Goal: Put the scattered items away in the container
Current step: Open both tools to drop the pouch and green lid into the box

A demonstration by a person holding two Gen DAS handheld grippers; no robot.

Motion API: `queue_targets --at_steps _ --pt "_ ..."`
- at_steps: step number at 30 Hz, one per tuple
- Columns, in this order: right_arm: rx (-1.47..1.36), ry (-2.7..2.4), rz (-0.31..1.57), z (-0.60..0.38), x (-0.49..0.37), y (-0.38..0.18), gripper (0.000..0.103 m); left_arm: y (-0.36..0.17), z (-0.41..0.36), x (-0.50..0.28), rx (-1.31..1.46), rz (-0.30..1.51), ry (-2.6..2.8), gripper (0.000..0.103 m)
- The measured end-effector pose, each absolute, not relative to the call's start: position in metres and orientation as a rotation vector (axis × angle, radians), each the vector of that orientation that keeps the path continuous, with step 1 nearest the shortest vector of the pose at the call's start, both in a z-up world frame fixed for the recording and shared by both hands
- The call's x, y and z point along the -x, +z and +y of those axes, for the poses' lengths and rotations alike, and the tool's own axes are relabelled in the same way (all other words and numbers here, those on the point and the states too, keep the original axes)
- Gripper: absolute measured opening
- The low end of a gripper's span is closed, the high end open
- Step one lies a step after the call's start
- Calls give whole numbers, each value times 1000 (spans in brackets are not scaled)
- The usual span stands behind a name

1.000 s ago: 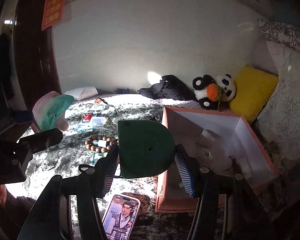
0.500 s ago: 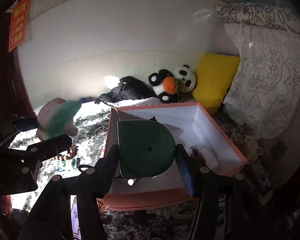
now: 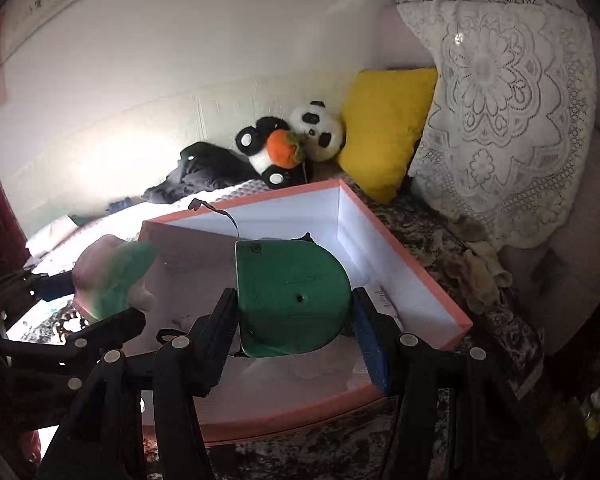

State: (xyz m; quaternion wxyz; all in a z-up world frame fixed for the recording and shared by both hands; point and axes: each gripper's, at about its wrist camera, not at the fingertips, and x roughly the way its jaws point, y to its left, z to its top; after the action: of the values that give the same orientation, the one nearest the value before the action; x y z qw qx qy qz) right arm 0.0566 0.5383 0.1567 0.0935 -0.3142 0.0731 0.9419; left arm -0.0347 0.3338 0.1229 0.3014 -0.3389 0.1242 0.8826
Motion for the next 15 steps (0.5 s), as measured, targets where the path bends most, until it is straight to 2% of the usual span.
queue_targets --at_steps 2,6,7,8,9,10,15 --pt "944 2796 213 538 -48 153 59 119 338 40 914 328 2332 76" --pt "970 2775 222 541 -35 143 60 117 338 45 903 336 2360 93" --pt "987 2763 227 543 -32 138 60 117 337 46 901 334 2365 93" --pt "999 2750 221 543 -29 135 64 118 336 47 900 332 2369 93" --pt "1003 2729 211 544 -27 133 76 119 335 49 900 329 2372 94" --pt "993 2710 203 544 -27 131 81 120 333 50 900 326 2375 94" --pt "974 2700 213 545 -27 131 83 124 324 53 897 300 2397 94"
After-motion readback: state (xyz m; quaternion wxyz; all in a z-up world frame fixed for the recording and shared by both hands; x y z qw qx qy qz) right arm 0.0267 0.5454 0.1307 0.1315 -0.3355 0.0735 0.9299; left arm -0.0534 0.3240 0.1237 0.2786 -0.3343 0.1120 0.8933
